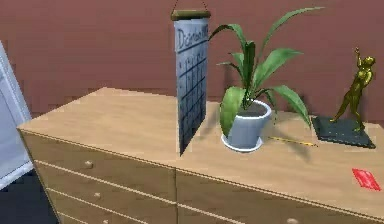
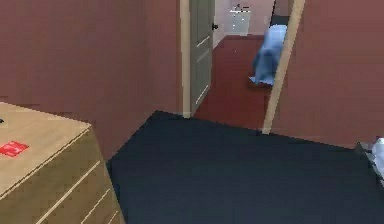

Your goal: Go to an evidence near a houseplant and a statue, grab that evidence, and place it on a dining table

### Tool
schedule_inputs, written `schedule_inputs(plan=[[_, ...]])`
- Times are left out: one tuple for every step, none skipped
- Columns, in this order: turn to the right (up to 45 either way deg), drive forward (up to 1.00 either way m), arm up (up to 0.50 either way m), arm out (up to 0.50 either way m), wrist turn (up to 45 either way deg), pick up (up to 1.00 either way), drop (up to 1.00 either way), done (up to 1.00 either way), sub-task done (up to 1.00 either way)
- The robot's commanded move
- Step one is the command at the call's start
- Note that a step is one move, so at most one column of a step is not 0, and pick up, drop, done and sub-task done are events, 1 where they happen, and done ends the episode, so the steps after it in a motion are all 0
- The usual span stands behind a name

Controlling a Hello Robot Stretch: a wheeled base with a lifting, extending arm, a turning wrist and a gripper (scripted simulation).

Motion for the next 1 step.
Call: schedule_inputs(plan=[[45.0,0.0,0.0,0.0,0.0,0.0,0.0,0.0,0.0]])
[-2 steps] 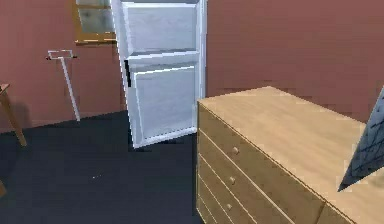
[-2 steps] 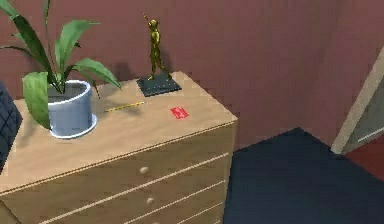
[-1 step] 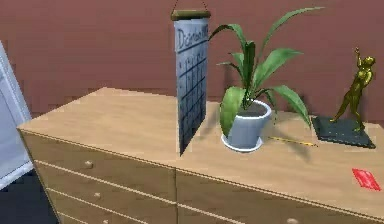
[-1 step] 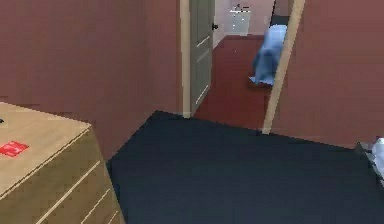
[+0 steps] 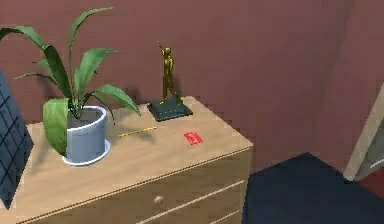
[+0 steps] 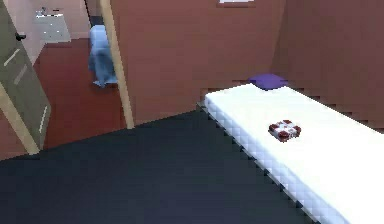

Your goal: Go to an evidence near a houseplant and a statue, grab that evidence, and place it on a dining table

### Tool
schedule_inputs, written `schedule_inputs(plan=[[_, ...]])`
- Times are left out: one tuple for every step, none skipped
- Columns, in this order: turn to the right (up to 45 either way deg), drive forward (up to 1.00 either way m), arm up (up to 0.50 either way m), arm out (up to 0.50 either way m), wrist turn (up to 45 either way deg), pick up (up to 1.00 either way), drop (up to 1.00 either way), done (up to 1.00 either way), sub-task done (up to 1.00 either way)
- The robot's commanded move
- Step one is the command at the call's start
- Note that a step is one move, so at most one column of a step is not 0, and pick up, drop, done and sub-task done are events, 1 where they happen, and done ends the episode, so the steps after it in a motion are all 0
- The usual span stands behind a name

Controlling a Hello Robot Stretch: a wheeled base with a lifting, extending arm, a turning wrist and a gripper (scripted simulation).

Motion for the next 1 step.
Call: schedule_inputs(plan=[[39.0,0.0,0.0,0.0,0.0,0.0,0.0,0.0,0.0]])
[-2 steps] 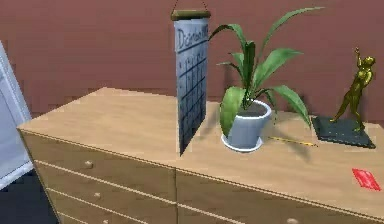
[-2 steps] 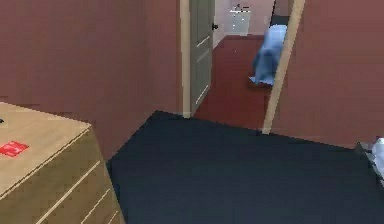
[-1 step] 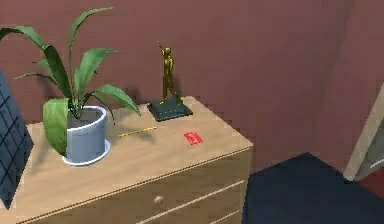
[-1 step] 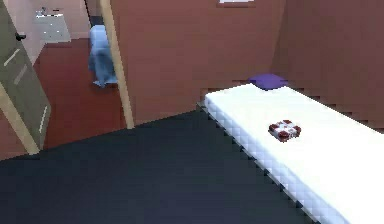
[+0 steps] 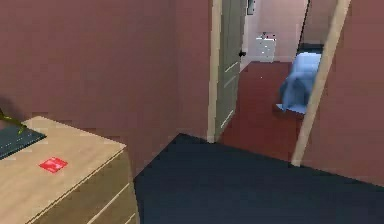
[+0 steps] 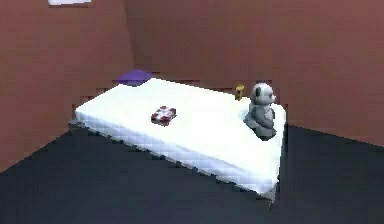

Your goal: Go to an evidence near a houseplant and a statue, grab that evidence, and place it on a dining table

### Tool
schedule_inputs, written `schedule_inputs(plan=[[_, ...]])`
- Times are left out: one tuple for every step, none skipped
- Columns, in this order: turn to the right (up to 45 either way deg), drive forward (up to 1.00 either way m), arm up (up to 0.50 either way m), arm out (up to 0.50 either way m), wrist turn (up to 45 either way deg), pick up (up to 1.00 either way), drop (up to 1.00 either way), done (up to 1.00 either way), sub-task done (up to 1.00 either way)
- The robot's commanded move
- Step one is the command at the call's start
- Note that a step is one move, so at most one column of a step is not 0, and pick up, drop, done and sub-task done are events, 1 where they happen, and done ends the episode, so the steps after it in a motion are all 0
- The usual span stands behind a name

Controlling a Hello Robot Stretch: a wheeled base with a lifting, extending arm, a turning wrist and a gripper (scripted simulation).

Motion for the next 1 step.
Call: schedule_inputs(plan=[[0.0,0.7,0.0,0.0,0.0,0.0,0.0,0.0,0.0]])
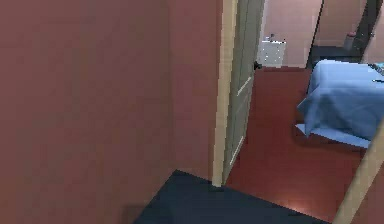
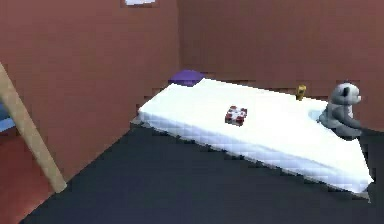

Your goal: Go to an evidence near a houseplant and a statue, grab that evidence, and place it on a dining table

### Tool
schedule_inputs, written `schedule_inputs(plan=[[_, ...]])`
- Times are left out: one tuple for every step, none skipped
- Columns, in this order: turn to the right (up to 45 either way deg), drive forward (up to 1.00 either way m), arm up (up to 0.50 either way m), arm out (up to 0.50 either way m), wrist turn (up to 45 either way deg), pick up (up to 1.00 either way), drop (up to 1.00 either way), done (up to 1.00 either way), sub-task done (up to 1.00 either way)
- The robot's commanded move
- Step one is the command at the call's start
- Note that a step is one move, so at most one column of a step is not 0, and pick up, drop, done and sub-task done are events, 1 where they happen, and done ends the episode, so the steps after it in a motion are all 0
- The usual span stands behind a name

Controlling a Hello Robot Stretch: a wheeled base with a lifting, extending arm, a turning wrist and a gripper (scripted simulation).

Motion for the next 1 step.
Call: schedule_inputs(plan=[[-12.0,0.0,0.0,0.0,0.0,0.0,0.0,0.0,0.0]])
